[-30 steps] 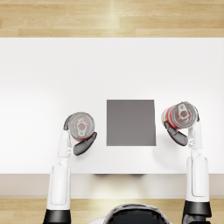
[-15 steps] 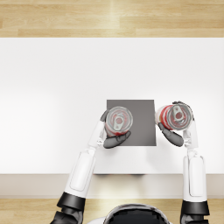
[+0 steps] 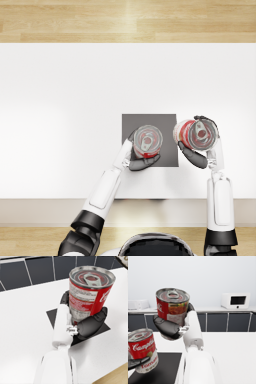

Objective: Pick up the red can on the left and place it in the middle, then pick up the red can on the right and place it on top of the can in the middle

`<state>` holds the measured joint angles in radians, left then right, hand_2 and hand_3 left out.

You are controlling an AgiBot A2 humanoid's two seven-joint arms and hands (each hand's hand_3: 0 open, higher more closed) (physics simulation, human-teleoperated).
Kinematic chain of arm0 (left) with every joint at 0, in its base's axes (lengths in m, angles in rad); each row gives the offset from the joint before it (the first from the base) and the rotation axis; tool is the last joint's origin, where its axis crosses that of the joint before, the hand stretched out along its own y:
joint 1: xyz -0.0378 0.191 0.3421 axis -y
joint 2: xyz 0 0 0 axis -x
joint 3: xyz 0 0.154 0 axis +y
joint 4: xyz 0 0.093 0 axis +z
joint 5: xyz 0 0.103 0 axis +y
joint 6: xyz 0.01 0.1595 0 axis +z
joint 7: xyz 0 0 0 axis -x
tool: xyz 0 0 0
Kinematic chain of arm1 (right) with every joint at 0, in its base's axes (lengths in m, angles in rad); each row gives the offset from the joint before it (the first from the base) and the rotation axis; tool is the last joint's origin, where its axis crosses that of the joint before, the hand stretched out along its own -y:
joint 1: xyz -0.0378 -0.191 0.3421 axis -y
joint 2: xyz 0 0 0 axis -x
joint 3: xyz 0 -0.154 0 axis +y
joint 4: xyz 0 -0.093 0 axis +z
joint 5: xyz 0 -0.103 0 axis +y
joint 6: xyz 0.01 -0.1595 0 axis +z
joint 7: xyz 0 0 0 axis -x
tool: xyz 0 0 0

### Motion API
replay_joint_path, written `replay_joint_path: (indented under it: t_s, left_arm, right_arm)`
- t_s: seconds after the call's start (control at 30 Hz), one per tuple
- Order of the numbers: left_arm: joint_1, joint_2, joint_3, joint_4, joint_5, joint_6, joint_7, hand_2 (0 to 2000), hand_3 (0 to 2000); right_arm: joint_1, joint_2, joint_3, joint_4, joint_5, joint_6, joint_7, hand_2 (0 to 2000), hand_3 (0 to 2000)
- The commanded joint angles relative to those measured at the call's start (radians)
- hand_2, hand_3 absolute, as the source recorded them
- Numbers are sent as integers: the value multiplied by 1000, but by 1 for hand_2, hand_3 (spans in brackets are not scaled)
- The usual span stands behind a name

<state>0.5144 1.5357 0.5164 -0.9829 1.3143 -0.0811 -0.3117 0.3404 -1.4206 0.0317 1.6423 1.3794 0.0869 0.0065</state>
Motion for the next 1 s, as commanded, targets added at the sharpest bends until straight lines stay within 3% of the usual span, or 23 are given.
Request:
replay_joint_path:
  t_s: [0.03,0.1,0.13,0.17,0.27,0.3,0.33,0.37,0.43,0.47,0.57,0.63,0.73,0.8,0.9,1.0]
  left_arm:
    - [35,24,19,78,0,-1,-10,2000,1520]
    - [42,33,8,114,-1,-2,-24,2000,1520]
    - [106,-50,224,124,-1,-2,-28,2000,1520]
    - [62,18,60,147,-2,0,-31,2000,1520]
    - [73,34,52,199,-1,1,-35,2000,1520]
    - [124,-30,237,205,-1,1,-36,2000,1520]
    - [89,24,91,219,-1,2,-37,639,1193]
    - [87,26,85,219,0,0,-36,0,867]
    - [61,14,90,169,-1,19,-35,0,213]
    - [40,2,86,122,-1,37,-36,0,0]
    - [-32,-40,78,-64,-1,65,-30,0,0]
    - [-76,-71,73,-199,-1,73,51,0,0]
    - [-187,-155,27,-513,-1,79,203,0,0]
    - [-244,-198,-31,-657,-1,82,256,0,0]
    - [-305,-236,-139,-762,-1,81,291,0,0]
    - [-366,-264,-241,-809,-2,81,304,0,0]
  right_arm:
    - [25,-5,12,36,0,2,0,2000,1520]
    - [24,-7,22,58,0,3,0,2000,1520]
    - [25,-9,32,66,0,3,0,2000,1520]
    - [30,-11,37,70,0,5,0,2000,1520]
    - [34,-17,54,86,0,7,0,2000,1520]
    - [33,-18,60,92,0,6,1,2000,1520]
    - [33,-20,59,92,0,8,0,2000,1520]
    - [35,-22,62,94,0,10,1,2000,1520]
    - [40,-25,67,89,0,16,1,2000,1520]
    - [44,-28,74,84,0,15,1,2000,1520]
    - [71,-40,100,76,0,22,1,2000,1520]
    - [95,-52,122,78,0,26,1,2000,1520]
    - [125,-71,162,94,0,52,-6,2000,1520]
    - [144,-82,173,80,0,60,-81,2000,1520]
    - [159,-95,206,86,0,30,-232,2000,1520]
    - [168,-105,222,83,0,-5,-306,2000,1520]
